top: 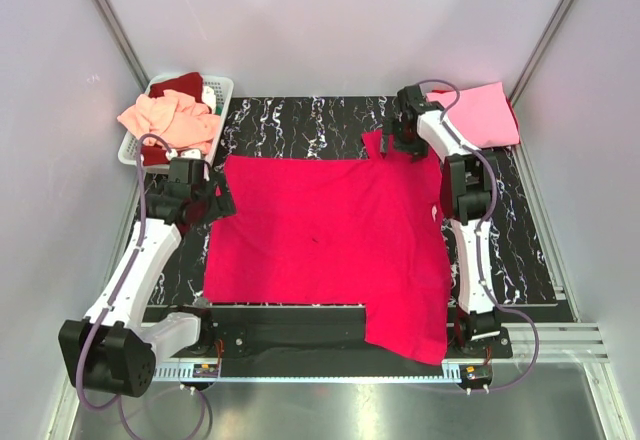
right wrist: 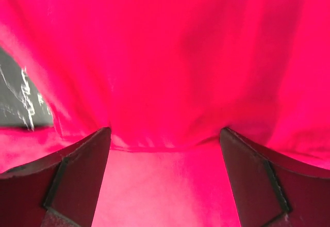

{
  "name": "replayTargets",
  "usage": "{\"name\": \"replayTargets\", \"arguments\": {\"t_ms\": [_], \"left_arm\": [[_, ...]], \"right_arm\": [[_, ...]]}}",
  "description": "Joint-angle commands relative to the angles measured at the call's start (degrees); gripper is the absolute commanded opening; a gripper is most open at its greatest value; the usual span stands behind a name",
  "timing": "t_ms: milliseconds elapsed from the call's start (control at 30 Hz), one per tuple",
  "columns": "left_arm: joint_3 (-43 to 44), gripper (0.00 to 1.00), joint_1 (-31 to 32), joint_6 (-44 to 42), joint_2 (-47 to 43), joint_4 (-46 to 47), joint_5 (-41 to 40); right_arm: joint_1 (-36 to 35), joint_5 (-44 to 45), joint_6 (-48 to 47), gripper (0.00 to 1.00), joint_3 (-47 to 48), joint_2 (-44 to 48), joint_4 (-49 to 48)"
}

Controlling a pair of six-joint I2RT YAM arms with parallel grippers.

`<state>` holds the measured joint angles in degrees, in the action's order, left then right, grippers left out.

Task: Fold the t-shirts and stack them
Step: Flatten the tshirt out

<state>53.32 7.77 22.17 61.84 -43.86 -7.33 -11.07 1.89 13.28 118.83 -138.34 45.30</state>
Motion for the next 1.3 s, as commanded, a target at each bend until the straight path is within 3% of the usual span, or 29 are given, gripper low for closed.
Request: {"name": "replayTargets", "arguments": {"t_ms": [0, 100, 133, 200, 267, 333, 467, 567, 633, 767, 967, 1000, 1167, 1267], "left_arm": [[-0.2, 0.86, -0.4, -1.7, -2.3, 2.8, -1.1], [-0.6, 0.87, -0.4, -1.8, -3.1, 2.7, -1.5], [-0.7, 0.87, -0.5, -2.0, -3.2, 2.9, -1.6], [-0.4, 0.87, -0.5, -2.0, -3.0, 2.8, -2.4], [-0.1, 0.87, -0.5, -2.0, -2.3, 2.8, -3.2], [0.2, 0.87, -0.5, -2.2, -1.3, 3.0, -3.7], [0.6, 0.87, -0.6, -2.2, 0.1, 2.7, -3.8], [0.6, 0.86, -0.6, -2.0, 0.0, 2.5, -4.4], [0.3, 0.85, -0.4, -1.0, -0.7, 2.2, -4.9], [0.6, 0.84, 0.8, 2.9, -1.1, -2.4, -5.4], [-2.0, 0.79, 5.8, 14.5, -6.7, -9.4, -1.6], [-3.7, 0.79, 9.2, 19.2, -7.9, -11.1, -1.9], [-13.7, 0.79, 18.9, 32.6, -12.3, -11.3, -2.0], [-20.0, 0.77, 20.2, 36.2, -13.7, -9.0, -1.7]], "right_arm": [[0.3, -1.6, 0.2, 0.93, 9.7, -11.5, 7.9], [0.3, -1.7, 0.3, 0.9, 24.1, -20.4, 12.8], [0.3, -1.6, 1.0, 0.88, 31.7, -22.4, 15.4], [0.7, -4.7, 1.7, 0.79, 36.5, -25.6, 16.0], [1.5, -5.4, 3.5, 0.81, 36.3, -24.6, 12.0], [1.8, -6.2, 4.5, 0.89, 33.9, -23.6, 5.6], [1.9, -7.3, 4.3, 0.93, 36.9, -24.1, 1.6], [1.9, -8.1, 3.3, 1.0, 34.0, -19.0, -0.9], [1.9, -8.1, 3.2, 1.0, 28.7, -14.7, -2.2], [1.9, -7.1, 3.9, 1.0, 15.9, 3.1, -3.6], [1.6, -9.7, 12.5, 1.0, -15.5, 32.6, -9.3], [0.6, -10.2, 14.6, 1.0, -24.3, 36.1, -11.0], [-4.5, -11.1, 17.7, 1.0, -48.9, 54.2, -13.6], [-7.0, -13.6, 20.2, 1.0, -56.2, 60.8, -14.1]]}}
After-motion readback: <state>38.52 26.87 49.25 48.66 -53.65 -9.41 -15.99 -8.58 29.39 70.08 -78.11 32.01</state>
